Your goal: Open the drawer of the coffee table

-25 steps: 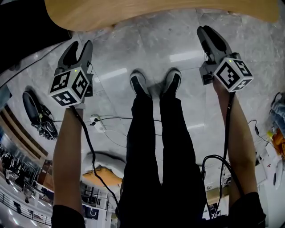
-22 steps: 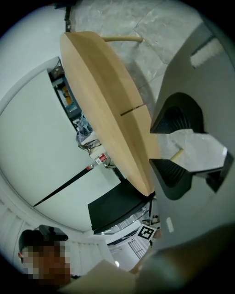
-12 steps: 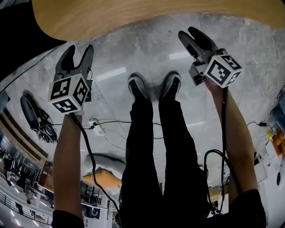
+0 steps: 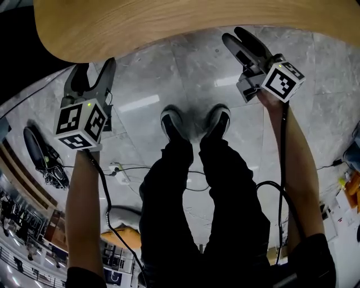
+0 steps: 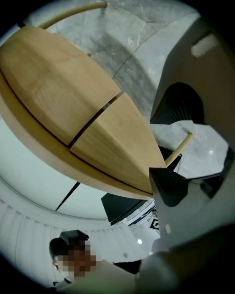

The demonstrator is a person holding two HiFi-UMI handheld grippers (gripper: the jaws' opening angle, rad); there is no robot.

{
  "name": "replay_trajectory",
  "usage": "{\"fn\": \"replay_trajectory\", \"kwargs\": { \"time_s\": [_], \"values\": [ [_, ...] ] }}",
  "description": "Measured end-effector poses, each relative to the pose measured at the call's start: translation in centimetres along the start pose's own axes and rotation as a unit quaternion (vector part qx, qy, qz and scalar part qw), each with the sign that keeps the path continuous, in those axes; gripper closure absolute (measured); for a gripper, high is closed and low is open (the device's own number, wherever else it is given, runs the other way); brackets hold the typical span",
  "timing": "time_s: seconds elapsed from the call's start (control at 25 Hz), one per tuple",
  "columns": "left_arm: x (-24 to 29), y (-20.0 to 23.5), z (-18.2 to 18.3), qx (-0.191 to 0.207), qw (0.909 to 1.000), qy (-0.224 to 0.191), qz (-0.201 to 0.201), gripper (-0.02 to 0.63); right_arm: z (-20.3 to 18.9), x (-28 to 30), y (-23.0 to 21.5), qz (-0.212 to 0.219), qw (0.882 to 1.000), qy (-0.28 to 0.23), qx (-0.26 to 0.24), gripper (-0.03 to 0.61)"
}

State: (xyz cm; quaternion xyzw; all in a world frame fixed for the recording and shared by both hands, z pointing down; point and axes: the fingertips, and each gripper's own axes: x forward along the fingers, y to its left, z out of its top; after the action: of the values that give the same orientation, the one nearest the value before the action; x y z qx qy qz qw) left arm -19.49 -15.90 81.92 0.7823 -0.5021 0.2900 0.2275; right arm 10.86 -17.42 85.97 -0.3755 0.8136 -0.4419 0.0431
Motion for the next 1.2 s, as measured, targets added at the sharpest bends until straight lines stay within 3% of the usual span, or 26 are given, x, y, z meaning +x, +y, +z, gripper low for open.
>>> {"fn": "replay_trajectory", "kwargs": {
  "time_s": [0.32,0.64,1.0,1.2],
  "values": [
    [1.1,-0.4,0.5,0.022,0.9993,-0.031,-0.003,0.325,0.4,1.8,-0.7,0.080,0.997,-0.020,0.003,0.206],
    [1.7,-0.2,0.5,0.004,0.9992,-0.040,0.002,0.325,0.9,3.6,0.4,0.138,0.990,-0.028,-0.009,0.160],
    [1.9,-0.1,0.3,0.001,0.9995,-0.031,0.001,0.325,1.5,3.9,0.5,0.136,0.989,-0.050,0.011,0.141],
    [0.8,-1.1,-0.8,-0.001,0.9999,-0.011,-0.010,0.325,0.2,2.5,1.0,0.118,0.992,-0.032,0.006,0.138]
  ]
}}
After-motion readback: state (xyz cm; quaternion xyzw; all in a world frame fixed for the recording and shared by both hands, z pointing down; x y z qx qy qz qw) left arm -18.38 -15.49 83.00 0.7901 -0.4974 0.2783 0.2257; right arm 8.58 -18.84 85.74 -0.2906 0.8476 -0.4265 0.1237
